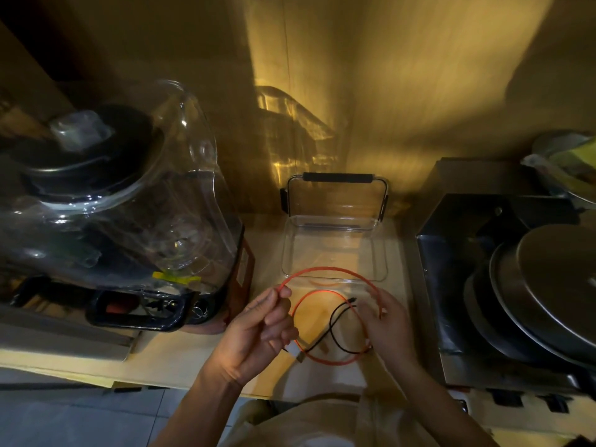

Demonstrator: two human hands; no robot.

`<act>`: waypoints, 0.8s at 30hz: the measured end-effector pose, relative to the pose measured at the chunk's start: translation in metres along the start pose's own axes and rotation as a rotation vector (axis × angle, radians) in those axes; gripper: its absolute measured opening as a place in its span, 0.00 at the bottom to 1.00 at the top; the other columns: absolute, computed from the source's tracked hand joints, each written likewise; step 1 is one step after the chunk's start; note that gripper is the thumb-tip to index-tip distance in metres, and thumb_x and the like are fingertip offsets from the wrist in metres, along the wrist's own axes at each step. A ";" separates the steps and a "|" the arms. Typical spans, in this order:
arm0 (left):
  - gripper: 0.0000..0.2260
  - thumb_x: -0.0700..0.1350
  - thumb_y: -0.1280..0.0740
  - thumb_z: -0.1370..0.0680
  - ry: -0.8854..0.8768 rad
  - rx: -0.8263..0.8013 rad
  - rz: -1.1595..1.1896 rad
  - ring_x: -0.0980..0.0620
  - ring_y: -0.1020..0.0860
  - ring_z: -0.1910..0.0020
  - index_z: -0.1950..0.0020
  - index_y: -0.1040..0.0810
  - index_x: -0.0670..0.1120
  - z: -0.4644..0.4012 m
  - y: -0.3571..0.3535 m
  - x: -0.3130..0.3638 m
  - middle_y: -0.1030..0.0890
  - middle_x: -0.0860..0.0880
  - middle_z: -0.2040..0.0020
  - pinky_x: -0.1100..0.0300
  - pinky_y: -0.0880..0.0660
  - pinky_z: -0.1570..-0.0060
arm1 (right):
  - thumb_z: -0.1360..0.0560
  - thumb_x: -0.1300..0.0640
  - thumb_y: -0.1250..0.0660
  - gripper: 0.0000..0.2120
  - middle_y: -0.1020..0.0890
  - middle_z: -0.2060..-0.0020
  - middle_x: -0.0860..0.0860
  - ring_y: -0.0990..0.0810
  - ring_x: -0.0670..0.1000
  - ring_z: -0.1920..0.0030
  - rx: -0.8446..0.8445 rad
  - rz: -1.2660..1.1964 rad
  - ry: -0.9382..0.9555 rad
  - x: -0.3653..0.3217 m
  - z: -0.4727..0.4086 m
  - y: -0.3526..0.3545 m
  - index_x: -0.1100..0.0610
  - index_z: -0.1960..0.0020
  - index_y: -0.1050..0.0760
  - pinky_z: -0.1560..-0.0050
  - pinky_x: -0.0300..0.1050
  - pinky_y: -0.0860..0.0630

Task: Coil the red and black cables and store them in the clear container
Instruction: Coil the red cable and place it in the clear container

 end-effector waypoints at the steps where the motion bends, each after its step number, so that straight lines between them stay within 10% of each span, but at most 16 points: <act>1: 0.09 0.42 0.39 0.18 -0.004 -0.025 0.051 0.56 0.38 0.74 0.43 0.24 0.39 -0.001 -0.002 0.001 0.31 0.51 0.68 0.61 0.28 0.63 | 0.24 0.55 0.32 0.04 0.16 0.57 0.46 0.19 0.47 0.53 -0.016 -0.006 -0.005 0.002 0.001 -0.002 0.49 0.51 0.19 0.53 0.44 0.22; 8: 0.08 0.45 0.40 0.17 -0.123 0.014 0.314 0.58 0.37 0.73 0.42 0.26 0.43 -0.003 0.008 0.023 0.31 0.51 0.68 0.65 0.27 0.66 | 0.24 0.57 0.30 0.13 0.20 0.73 0.54 0.24 0.44 0.71 -0.165 -0.041 -0.061 0.022 0.005 -0.011 0.59 0.67 0.22 0.67 0.40 0.27; 12: 0.09 0.44 0.36 0.19 -0.181 0.085 0.422 0.58 0.37 0.72 0.43 0.22 0.41 -0.002 0.015 0.036 0.35 0.52 0.68 0.66 0.27 0.64 | 0.23 0.64 0.34 0.10 0.18 0.69 0.57 0.22 0.43 0.70 -0.329 -0.117 -0.036 0.015 0.017 -0.023 0.68 0.61 0.22 0.66 0.33 0.25; 18: 0.21 0.42 0.26 0.30 -0.338 0.242 0.142 0.56 0.26 0.63 0.38 0.22 0.45 0.008 0.019 0.057 0.28 0.53 0.63 0.49 0.30 0.31 | 0.20 0.61 0.39 0.08 0.25 0.71 0.58 0.24 0.55 0.70 -0.260 -0.283 -0.082 0.007 0.014 -0.010 0.59 0.48 0.21 0.68 0.49 0.21; 24: 0.21 0.44 0.27 0.27 -0.319 0.240 0.091 0.55 0.26 0.61 0.34 0.24 0.49 0.010 0.014 0.055 0.27 0.53 0.61 0.51 0.28 0.36 | 0.19 0.57 0.39 0.11 0.26 0.74 0.48 0.25 0.48 0.73 -0.205 -0.139 0.045 -0.004 0.016 0.000 0.49 0.41 0.20 0.70 0.47 0.26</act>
Point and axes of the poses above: each hand's wrist, its own z-axis away from the middle knuckle, its own y-axis out of the back of the hand, x = y × z, the point moved 10 cm from there along -z, towards the middle knuckle
